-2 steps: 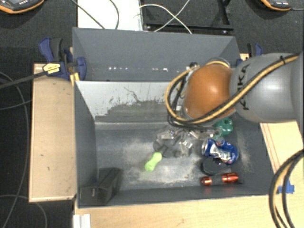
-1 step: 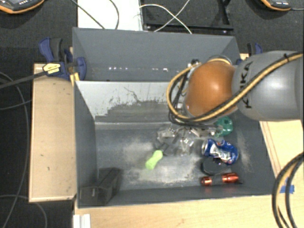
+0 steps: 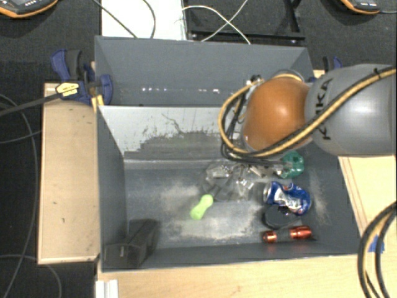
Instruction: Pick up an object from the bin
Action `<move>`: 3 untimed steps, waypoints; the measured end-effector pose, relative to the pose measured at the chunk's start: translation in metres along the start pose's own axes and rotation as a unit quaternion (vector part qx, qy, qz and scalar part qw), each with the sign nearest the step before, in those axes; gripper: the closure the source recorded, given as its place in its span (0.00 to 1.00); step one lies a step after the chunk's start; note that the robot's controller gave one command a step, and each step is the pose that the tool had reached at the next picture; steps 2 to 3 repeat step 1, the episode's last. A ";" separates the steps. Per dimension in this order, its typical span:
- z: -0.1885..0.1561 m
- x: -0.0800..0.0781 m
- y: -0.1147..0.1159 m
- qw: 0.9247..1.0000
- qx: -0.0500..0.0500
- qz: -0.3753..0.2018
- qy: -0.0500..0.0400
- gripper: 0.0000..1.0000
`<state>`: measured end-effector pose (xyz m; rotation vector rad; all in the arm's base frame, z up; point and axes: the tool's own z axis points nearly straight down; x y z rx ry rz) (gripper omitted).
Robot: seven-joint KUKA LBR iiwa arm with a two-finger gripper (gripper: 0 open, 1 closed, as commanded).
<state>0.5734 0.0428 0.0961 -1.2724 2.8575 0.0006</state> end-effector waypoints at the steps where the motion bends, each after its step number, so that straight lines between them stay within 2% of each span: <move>1: -0.010 0.001 0.002 1.000 -0.003 0.000 0.003 1.00; 3: -0.010 0.001 0.002 1.000 -0.003 0.000 0.003 1.00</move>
Offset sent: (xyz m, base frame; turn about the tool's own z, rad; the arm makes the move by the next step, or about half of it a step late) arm 0.0000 0.0001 0.0254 0.0000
